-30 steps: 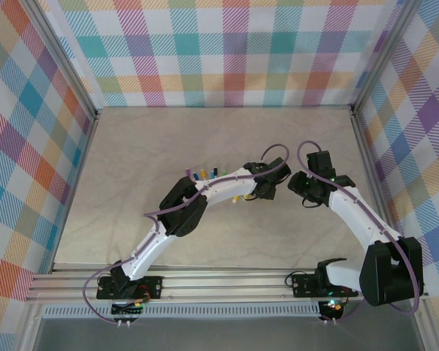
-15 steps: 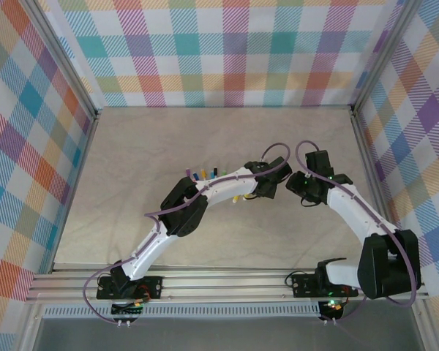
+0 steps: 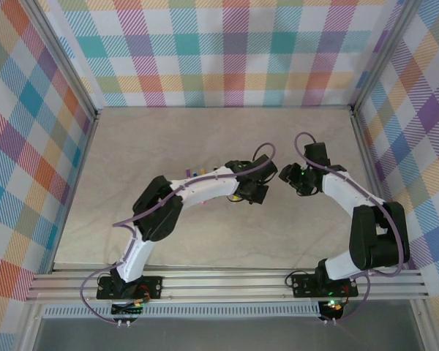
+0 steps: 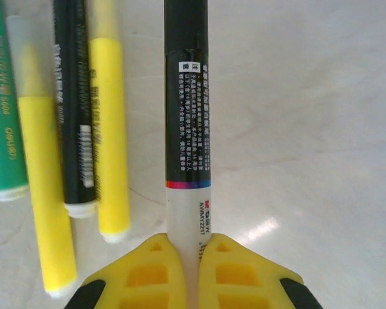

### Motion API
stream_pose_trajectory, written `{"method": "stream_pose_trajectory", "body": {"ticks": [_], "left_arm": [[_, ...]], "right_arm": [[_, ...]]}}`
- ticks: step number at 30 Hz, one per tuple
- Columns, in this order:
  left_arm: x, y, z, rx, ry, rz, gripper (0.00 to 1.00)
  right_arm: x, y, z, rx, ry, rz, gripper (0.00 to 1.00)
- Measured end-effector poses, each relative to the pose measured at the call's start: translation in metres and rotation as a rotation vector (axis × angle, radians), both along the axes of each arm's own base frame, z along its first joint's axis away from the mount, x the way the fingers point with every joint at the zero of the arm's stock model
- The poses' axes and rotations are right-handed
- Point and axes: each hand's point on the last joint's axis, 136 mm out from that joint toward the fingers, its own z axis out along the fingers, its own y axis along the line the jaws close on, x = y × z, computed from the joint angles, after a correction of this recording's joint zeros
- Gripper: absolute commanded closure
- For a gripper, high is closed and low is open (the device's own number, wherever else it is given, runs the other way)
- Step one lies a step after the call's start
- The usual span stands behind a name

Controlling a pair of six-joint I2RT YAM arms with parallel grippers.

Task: Open the pen caps

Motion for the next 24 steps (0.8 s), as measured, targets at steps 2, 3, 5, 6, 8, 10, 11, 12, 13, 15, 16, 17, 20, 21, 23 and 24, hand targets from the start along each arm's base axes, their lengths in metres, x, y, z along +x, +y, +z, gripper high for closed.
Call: {"method": "stream_pose_trajectory", "body": {"ticks": [2,3,5,6,8,10,11,12,13,15,16,17,20,21,23,24], "left_arm": [[-0.006,-0.006,0.013,-0.059,0.013,-0.026,1.00],[-0.009,-0.009,0.017,-0.085,0.020,-0.039,1.00],[-0.013,-0.017,0.023,-0.132,0.037,-0.064,1.00],[-0.015,-0.020,0.023,-0.148,0.046,-0.073,1.00],[-0.019,-0.023,0.021,-0.166,0.065,-0.089,1.00],[-0.023,-0.024,0.020,-0.172,0.082,-0.097,1.00],[-0.024,-0.025,0.020,-0.176,0.086,-0.100,1.00],[-0.024,-0.025,0.020,-0.177,0.088,-0.101,1.00],[-0.024,-0.025,0.020,-0.179,0.089,-0.102,1.00],[-0.024,-0.025,0.020,-0.180,0.090,-0.103,1.00],[-0.024,-0.025,0.020,-0.181,0.090,-0.103,1.00],[-0.024,-0.026,0.020,-0.181,0.090,-0.104,1.00],[-0.024,-0.026,0.020,-0.181,0.090,-0.103,1.00],[-0.024,-0.026,0.020,-0.181,0.089,-0.103,1.00],[-0.024,-0.026,0.020,-0.181,0.089,-0.103,1.00],[-0.024,-0.026,0.020,-0.181,0.089,-0.103,1.00]], "right_arm": [[0.002,0.005,-0.001,0.034,0.002,0.004,0.38],[0.003,0.008,0.000,0.051,-0.001,0.005,0.37],[0.007,0.013,0.005,0.092,-0.021,0.007,0.35],[0.010,0.016,0.007,0.111,-0.033,0.009,0.34],[0.011,0.020,0.009,0.141,-0.042,0.013,0.34],[0.011,0.024,0.011,0.166,-0.046,0.018,0.34],[0.012,0.025,0.012,0.179,-0.050,0.022,0.35],[0.012,0.027,0.013,0.190,-0.052,0.024,0.35],[0.012,0.028,0.013,0.199,-0.053,0.026,0.36],[0.012,0.031,0.014,0.219,-0.056,0.029,0.38],[0.012,0.032,0.015,0.229,-0.058,0.030,0.40],[0.012,0.034,0.015,0.238,-0.060,0.032,0.43],[0.010,0.036,0.013,0.259,-0.054,0.031,0.46],[0.009,0.036,0.013,0.264,-0.050,0.031,0.46],[0.008,0.038,0.012,0.272,-0.049,0.034,0.46],[0.008,0.038,0.012,0.274,-0.050,0.035,0.47]]}}
